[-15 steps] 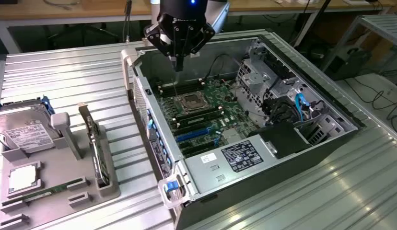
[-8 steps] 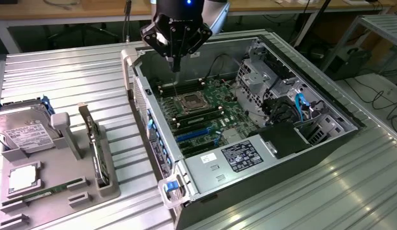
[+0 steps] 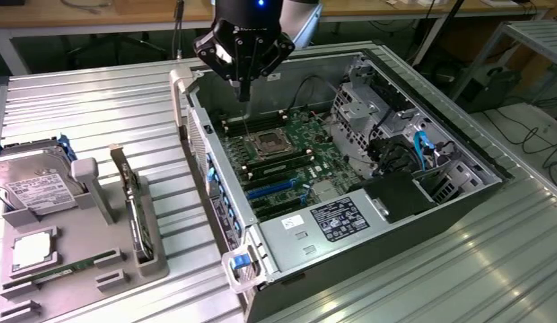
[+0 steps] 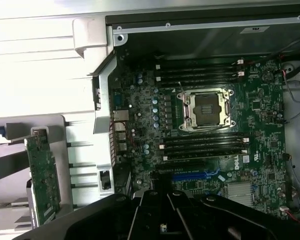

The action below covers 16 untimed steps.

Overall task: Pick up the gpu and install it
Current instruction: 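Reach for the gpu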

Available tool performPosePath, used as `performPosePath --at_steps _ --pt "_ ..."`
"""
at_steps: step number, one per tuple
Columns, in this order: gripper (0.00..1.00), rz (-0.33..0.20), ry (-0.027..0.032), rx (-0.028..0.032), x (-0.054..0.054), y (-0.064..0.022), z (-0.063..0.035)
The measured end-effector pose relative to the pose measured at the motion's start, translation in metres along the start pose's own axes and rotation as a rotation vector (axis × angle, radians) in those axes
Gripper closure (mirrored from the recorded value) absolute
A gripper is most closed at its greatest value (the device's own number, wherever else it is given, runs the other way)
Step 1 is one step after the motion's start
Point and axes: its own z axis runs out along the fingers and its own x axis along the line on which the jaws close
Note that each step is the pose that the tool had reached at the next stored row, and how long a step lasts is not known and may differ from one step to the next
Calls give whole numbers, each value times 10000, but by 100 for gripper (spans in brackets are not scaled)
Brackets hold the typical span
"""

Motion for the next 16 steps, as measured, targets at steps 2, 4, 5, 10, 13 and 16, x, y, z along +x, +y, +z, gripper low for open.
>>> performPosePath --at_steps 2,4,5,10,13,16 --pt "89 0 0 0 13 -2 0" --pt "89 1 0 0 34 -3 -1" --pt "89 0 0 0 47 -5 -2" --pt "89 0 -1 0 75 -10 -2" --pt "89 0 0 1 94 -13 -3" --pt "89 1 0 0 120 -17 -4"
